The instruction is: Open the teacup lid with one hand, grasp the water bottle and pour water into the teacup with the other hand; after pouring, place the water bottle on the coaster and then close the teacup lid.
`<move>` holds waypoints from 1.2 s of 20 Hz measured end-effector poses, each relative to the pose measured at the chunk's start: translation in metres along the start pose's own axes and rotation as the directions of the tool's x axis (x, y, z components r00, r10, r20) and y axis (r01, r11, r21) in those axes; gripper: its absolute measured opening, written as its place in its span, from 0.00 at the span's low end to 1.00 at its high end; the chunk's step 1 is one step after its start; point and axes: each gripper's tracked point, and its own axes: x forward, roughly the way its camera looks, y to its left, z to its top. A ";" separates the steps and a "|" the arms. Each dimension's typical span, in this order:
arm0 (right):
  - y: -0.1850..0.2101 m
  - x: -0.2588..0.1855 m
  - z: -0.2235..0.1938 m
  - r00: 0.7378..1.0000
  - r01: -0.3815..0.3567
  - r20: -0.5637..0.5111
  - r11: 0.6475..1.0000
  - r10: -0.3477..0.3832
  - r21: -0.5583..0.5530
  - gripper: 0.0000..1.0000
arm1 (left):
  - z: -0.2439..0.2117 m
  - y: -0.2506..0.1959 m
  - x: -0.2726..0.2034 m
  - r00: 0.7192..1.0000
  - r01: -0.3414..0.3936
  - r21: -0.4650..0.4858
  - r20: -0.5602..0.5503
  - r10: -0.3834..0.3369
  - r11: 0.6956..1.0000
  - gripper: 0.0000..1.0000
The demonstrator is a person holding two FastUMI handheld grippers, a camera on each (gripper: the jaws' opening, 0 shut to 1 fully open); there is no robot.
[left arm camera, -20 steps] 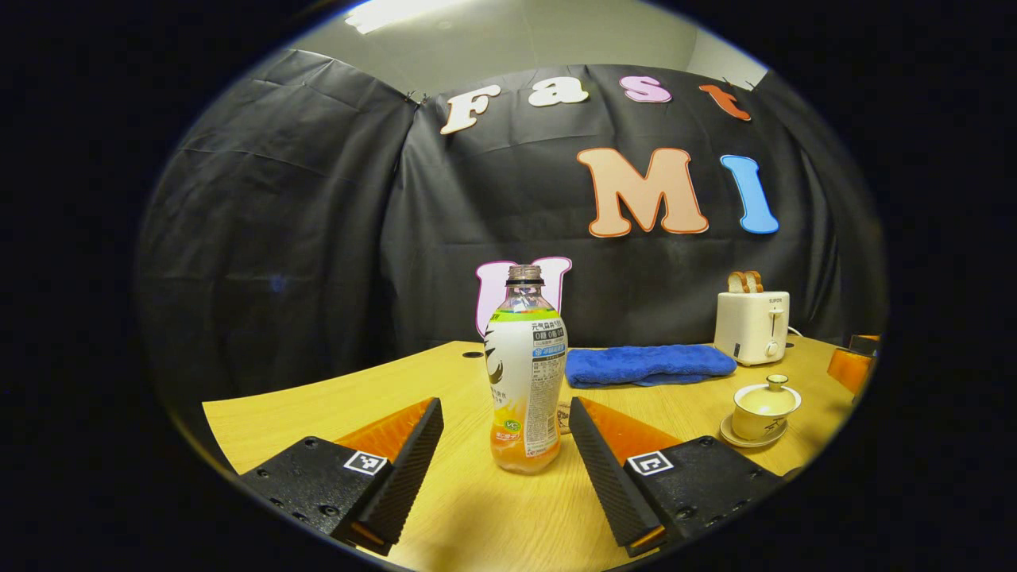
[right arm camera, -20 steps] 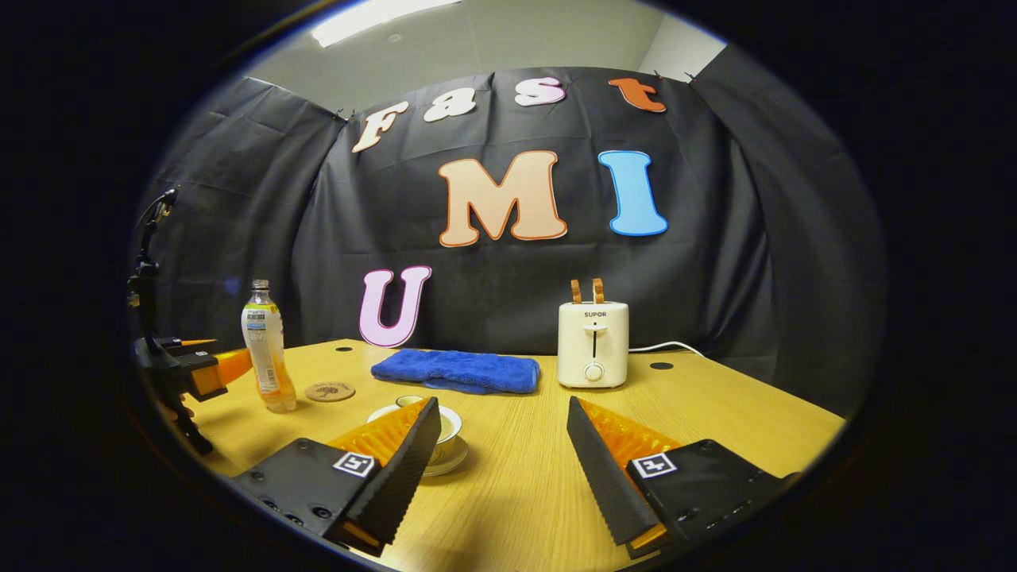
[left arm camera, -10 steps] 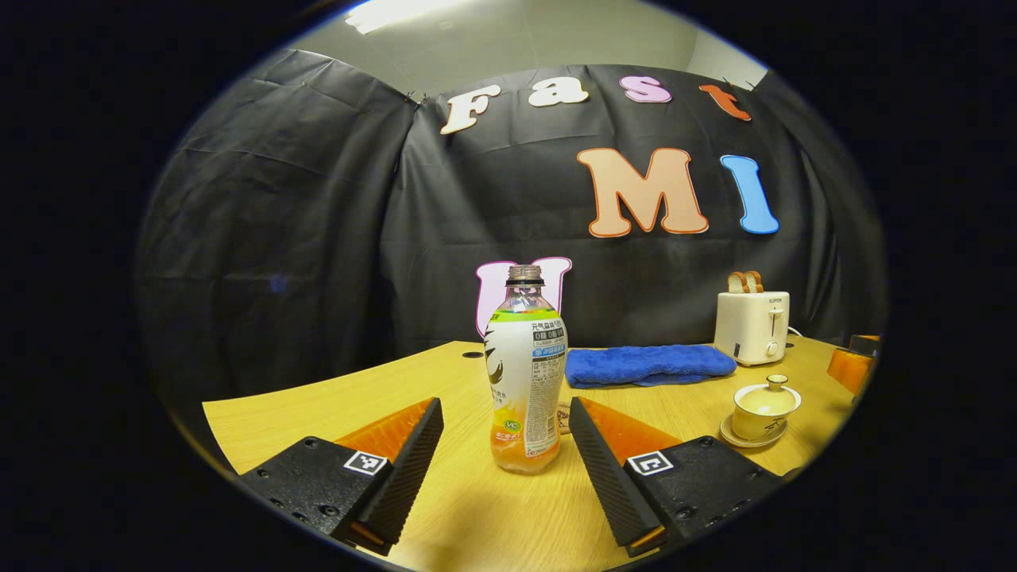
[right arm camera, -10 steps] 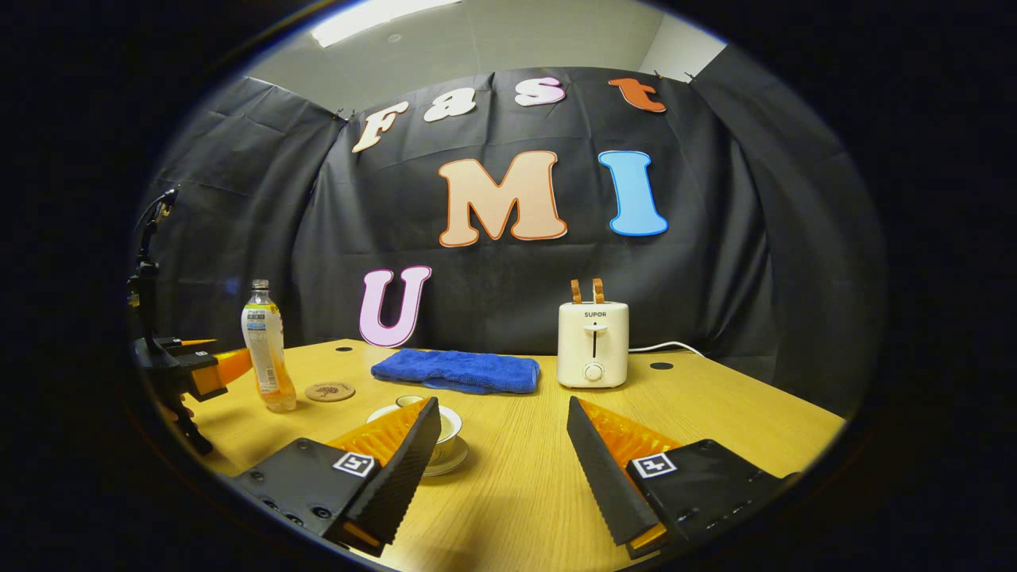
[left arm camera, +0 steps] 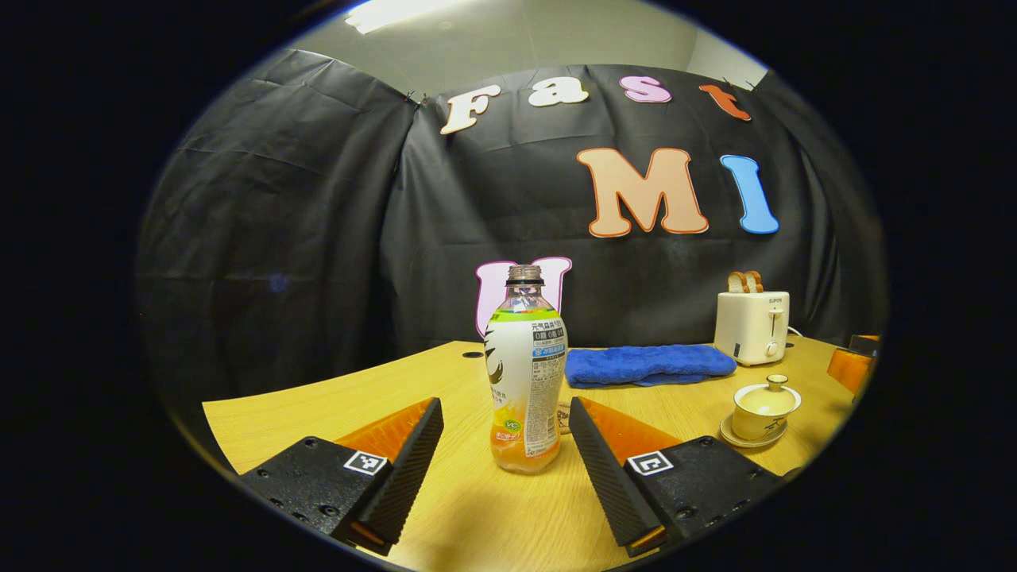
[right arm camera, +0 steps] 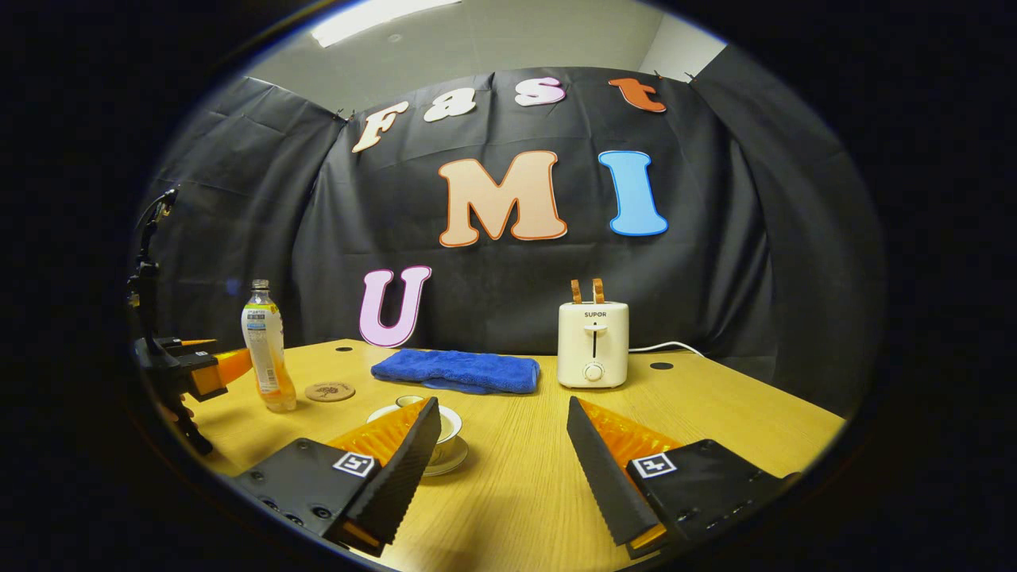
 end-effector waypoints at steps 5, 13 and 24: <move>0.000 -0.001 0.000 1.000 -0.007 0.000 1.000 0.007 0.001 0.96 | -0.001 -0.001 0.000 1.000 0.002 0.000 -0.001 -0.002 1.000 0.93; 0.028 0.003 -0.002 0.988 -0.152 -0.008 0.988 0.152 0.008 1.00 | -0.001 -0.002 0.000 1.000 0.006 0.000 0.000 -0.006 1.000 0.93; 0.078 0.033 -0.015 0.942 -0.328 -0.076 0.945 0.328 0.017 0.96 | -0.001 -0.002 0.000 1.000 0.015 -0.001 0.000 -0.015 1.000 0.93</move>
